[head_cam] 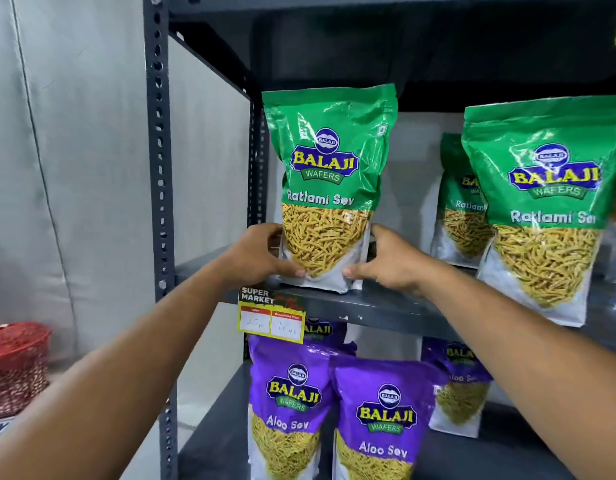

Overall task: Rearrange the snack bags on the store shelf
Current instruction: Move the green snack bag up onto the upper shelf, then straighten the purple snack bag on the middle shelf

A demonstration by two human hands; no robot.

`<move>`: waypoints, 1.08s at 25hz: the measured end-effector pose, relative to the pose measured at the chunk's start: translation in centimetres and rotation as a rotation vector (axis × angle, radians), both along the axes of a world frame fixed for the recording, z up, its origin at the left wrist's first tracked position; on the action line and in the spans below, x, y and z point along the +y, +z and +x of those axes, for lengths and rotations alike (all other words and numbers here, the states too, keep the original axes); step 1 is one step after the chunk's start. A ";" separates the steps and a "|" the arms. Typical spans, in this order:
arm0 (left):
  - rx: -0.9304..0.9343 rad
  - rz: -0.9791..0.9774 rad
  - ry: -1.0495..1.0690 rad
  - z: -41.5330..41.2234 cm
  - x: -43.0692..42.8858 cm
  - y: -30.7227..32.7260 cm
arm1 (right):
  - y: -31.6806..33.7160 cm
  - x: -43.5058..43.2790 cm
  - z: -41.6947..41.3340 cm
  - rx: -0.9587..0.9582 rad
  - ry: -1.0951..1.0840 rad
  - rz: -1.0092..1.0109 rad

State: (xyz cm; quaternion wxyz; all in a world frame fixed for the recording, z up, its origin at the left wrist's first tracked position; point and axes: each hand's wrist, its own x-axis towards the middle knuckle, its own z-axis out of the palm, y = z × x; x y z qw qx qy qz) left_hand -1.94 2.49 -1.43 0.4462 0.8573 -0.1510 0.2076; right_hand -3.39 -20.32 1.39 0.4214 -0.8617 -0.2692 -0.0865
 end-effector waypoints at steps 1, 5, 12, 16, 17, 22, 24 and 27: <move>0.016 -0.014 0.003 0.1 0.1 -0.1 | -0.1 0.1 -0.1 0.010 0.014 0.000; 0.055 -0.025 0.044 -0.3 0.3 -0.5 | -0.4 -0.2 -0.8 0.014 -0.031 0.000; -0.608 0.056 0.369 -8.1 -3.8 -10.0 | -8.5 -4.6 -5.0 -0.351 -0.049 0.197; -0.072 0.031 0.151 -9.5 -7.0 -22.3 | -17.5 -8.4 -5.8 -0.198 -0.149 0.208; 0.131 -0.005 0.080 -9.1 -8.0 -25.2 | -20.0 -9.3 -5.3 -0.130 -0.225 0.262; 0.455 -0.114 -0.022 -5.3 -12.0 -32.5 | -28.9 -11.6 -1.7 0.423 -0.350 0.595; 0.446 -0.104 0.084 -4.4 -13.3 -32.7 | -30.3 -11.6 -0.4 0.607 -0.277 0.709; 0.516 -0.187 0.160 -3.1 -14.1 -32.8 | -30.5 -11.6 1.1 0.752 -0.186 0.765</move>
